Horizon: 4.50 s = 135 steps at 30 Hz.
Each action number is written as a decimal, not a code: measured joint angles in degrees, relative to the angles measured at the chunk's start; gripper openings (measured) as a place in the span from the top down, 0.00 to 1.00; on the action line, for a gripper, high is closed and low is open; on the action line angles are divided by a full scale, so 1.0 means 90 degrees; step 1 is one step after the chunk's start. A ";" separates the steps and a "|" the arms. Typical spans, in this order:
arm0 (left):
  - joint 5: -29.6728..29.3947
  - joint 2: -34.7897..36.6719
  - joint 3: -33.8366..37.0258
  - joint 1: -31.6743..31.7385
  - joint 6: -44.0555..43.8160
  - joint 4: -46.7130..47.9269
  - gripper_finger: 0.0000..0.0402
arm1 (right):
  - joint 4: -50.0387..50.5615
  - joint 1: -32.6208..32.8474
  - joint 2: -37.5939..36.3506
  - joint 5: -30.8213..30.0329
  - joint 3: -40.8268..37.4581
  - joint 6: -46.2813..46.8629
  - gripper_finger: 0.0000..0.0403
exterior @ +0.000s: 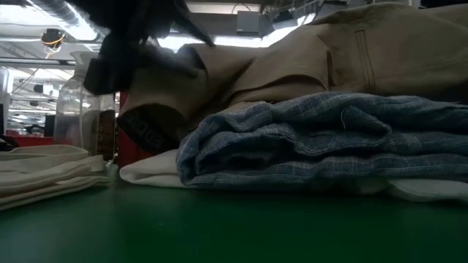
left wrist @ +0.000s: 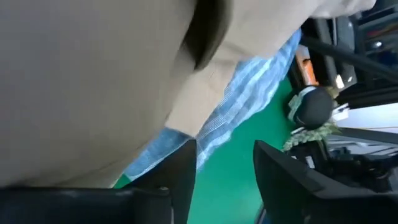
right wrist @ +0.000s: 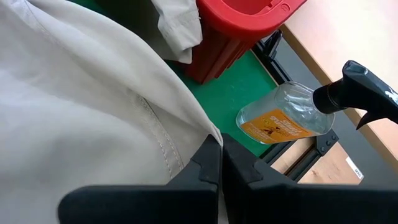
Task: Fold Laundry from Bin
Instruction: Fold the light brown shorts
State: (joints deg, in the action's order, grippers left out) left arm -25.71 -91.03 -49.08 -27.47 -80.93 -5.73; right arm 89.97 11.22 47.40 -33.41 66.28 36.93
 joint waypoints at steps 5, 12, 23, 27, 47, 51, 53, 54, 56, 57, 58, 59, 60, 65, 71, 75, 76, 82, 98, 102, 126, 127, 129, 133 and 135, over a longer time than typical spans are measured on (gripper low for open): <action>-0.0019 -0.0631 0.0000 -0.0005 0.0000 -0.0699 0.58 | 0.0003 0.0000 -0.0002 0.0001 0.0000 0.0000 1.00; -0.0024 -0.1307 0.0000 0.0064 -0.0015 -0.1461 0.60 | 0.0003 0.0000 -0.0002 0.0001 0.0000 0.0000 1.00; -0.0075 -0.1400 0.0000 0.0291 0.0136 -0.1551 0.61 | 0.0003 0.0000 -0.0002 0.0000 0.0000 0.0000 1.00; -0.0077 -0.1400 0.0000 0.0393 0.0378 -0.1886 0.63 | 0.0003 -0.0002 -0.0002 0.0000 0.0000 0.0000 1.00; 0.0615 0.0277 -0.0002 0.0428 0.1555 -0.1670 0.99 | -0.0002 0.0000 -0.0002 0.0378 0.0879 0.0000 1.00; 0.1005 0.1321 -0.0004 0.0131 0.1513 -0.0582 0.99 | -0.0004 0.0000 -0.0002 0.0646 0.1272 0.0001 1.00; 0.1290 0.1826 -0.0005 -0.0056 0.1483 -0.0091 1.00 | -0.0007 0.0000 -0.0002 0.0829 0.1426 0.0001 1.00; 0.1425 0.2046 -0.0005 -0.0183 0.1386 0.0158 1.00 | -0.0007 0.0000 -0.0002 0.0967 0.1482 0.0002 1.00; 0.1694 0.2388 -0.0005 -0.0463 0.1129 0.0676 1.00 | -0.0009 0.0000 -0.0005 0.1278 0.1550 0.0002 1.00; 0.1750 0.2502 -0.0005 -0.0596 0.0966 0.0919 1.00 | -0.0007 0.0000 -0.0007 0.1452 0.1554 0.0000 1.00; 0.1771 0.2605 -0.0005 -0.0739 0.0765 0.1184 1.00 | 0.0000 0.0000 -0.0012 0.1620 0.1554 0.0002 1.00; 0.1766 0.2675 -0.0005 -0.0869 0.0560 0.1460 1.00 | -0.0006 0.0000 -0.0023 0.1779 0.1552 0.0002 1.00; 0.1757 0.2716 -0.0005 -0.0984 0.0337 0.1724 1.00 | -0.0009 0.0000 -0.0035 0.1929 0.1552 0.0004 1.00; 0.1717 0.2650 -0.0005 -0.1355 -0.0335 0.2790 1.00 | -0.0024 0.0002 -0.0029 0.2361 0.1547 0.0012 1.00; 0.1507 0.2496 -0.0005 -0.1306 -0.0024 0.2915 1.00 | 0.0009 0.0000 0.0056 0.2195 0.1547 0.0018 1.00; 0.1513 0.2485 -0.0005 -0.1200 0.0265 0.2923 1.00 | 0.0017 0.0000 0.0190 0.2164 0.1547 0.0017 1.00; 0.1513 0.2485 -0.0005 -0.1181 0.0350 0.2923 1.00 | 0.0017 0.0000 0.0223 0.2164 0.1547 0.0012 1.00; 0.1513 0.2485 -0.0005 -0.1130 0.0556 0.2925 1.00 | 0.0022 0.0000 0.0457 0.2142 0.1545 -0.0192 0.90; 0.1467 0.2485 -0.0005 -0.1129 0.0561 0.2923 1.00 | 0.0008 -0.0002 0.0524 0.1662 0.1542 -0.1018 0.61; 0.1464 0.2485 -0.0005 -0.1129 0.0561 0.2920 1.00 | 0.0008 0.0000 0.0207 0.1286 0.1542 -0.1074 0.62; 0.1246 0.2483 -0.0005 -0.1129 0.0556 0.2920 1.00 | -0.2650 0.0007 -0.0668 0.6646 -0.2690 0.0687 0.62; 0.1246 0.2483 -0.0005 -0.1129 0.0556 0.2920 1.00 | -0.2726 0.0007 -0.0670 0.6652 -0.2796 0.0685 0.62; 0.1246 0.2483 -0.0005 -0.1129 0.0552 0.2919 1.00 | -0.2854 0.0007 -0.0668 0.6630 -0.2967 0.0682 0.62; 0.1244 0.2483 -0.0005 -0.1129 0.0556 0.2920 1.00 | -0.3283 0.0007 -0.0675 0.6457 -0.3185 0.0653 0.62; 0.1243 0.2483 -0.0005 -0.1129 0.0556 0.2920 1.00 | -0.3428 0.0007 -0.0673 0.6452 -0.3297 0.0652 0.62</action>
State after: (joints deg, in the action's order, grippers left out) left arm -14.52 -68.69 -49.12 -37.63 -75.92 20.56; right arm 59.12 11.29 41.34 24.66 36.60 42.80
